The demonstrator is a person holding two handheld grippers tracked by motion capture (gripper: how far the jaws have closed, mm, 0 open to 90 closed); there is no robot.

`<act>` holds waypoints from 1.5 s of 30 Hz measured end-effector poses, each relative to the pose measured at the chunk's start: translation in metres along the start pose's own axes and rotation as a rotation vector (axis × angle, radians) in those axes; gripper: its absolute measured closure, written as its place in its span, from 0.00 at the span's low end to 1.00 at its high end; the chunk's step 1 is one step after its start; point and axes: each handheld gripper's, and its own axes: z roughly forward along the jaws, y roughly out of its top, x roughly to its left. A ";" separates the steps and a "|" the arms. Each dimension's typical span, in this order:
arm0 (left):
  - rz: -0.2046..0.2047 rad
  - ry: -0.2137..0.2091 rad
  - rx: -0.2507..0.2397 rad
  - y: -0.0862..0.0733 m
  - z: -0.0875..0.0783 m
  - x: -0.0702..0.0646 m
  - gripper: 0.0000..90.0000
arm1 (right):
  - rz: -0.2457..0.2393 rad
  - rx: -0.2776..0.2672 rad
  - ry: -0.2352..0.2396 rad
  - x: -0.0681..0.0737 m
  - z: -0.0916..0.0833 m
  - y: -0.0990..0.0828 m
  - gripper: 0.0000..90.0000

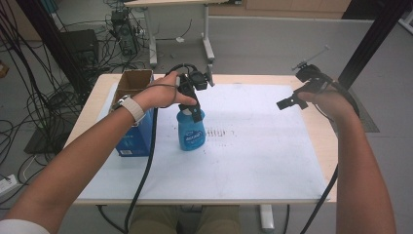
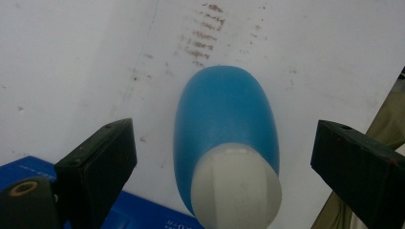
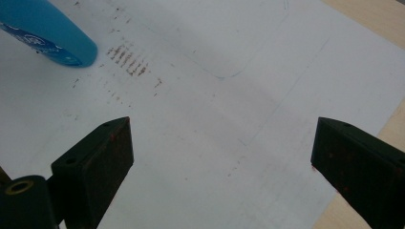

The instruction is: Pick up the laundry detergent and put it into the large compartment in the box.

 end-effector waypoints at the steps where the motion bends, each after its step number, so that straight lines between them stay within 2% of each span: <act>1: 0.001 -0.001 0.000 0.000 0.000 0.000 0.10 | 0.000 0.000 0.000 0.000 0.000 0.000 0.08; 30: 0.000 -0.001 0.010 0.002 0.007 -0.001 0.10 | 0.001 -0.002 0.005 -0.001 0.002 -0.002 0.08; 45: 0.004 -0.001 0.029 0.005 0.017 -0.003 0.10 | 0.004 -0.004 0.009 -0.001 0.004 -0.004 0.08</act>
